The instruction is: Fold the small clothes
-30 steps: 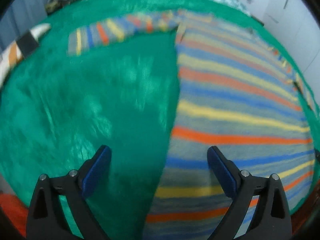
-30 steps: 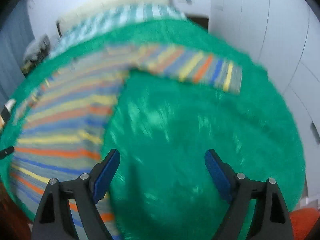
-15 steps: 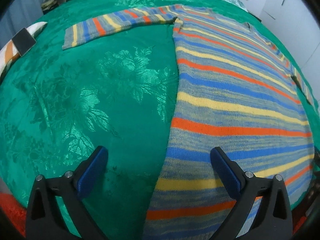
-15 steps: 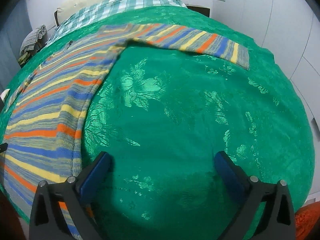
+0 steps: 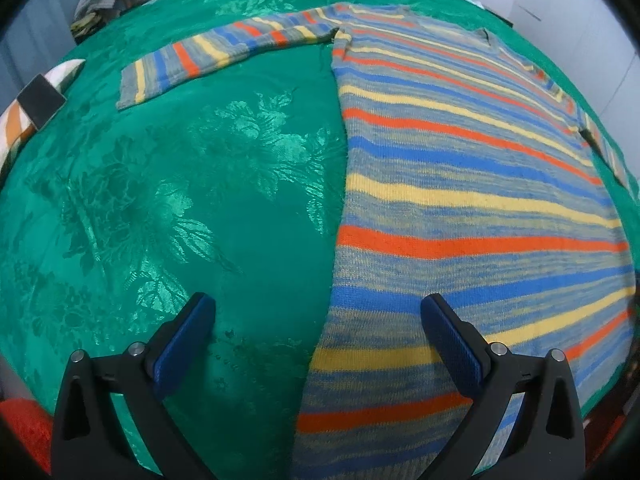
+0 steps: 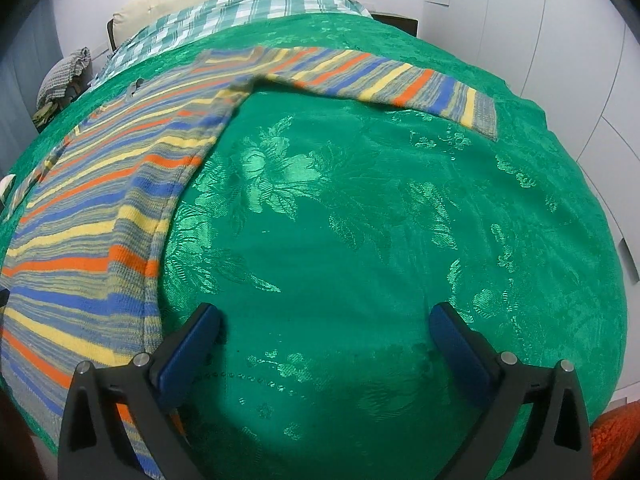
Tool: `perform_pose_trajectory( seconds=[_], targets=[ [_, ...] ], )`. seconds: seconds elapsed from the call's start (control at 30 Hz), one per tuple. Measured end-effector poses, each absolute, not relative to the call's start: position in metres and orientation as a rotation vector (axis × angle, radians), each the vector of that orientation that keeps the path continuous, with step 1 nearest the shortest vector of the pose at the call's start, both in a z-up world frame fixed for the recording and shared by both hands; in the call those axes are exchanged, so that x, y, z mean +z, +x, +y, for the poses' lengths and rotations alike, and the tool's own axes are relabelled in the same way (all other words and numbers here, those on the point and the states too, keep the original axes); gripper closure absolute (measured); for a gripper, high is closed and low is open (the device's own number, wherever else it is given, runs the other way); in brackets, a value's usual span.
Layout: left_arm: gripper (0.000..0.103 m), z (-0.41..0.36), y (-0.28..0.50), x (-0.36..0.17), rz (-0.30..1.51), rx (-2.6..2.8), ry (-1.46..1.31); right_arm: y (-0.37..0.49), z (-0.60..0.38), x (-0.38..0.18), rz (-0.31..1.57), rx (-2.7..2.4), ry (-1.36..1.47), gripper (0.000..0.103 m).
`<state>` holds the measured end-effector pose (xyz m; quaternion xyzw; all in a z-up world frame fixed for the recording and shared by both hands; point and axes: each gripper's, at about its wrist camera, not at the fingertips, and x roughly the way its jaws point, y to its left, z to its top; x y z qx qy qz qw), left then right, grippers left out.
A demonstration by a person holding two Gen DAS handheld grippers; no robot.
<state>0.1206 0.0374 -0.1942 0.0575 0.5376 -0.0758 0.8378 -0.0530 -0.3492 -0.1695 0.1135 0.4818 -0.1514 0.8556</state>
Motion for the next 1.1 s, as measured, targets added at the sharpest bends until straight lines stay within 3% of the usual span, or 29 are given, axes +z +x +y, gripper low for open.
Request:
perform_pose_trajectory(
  seconds=[1.1],
  targets=[
    [0.000,0.0352,0.1197,-0.1952,1.133,-0.150,0.136,-0.0514,-0.3478,-0.1701,1.019,-0.327,0.228,0.000]
  ],
)
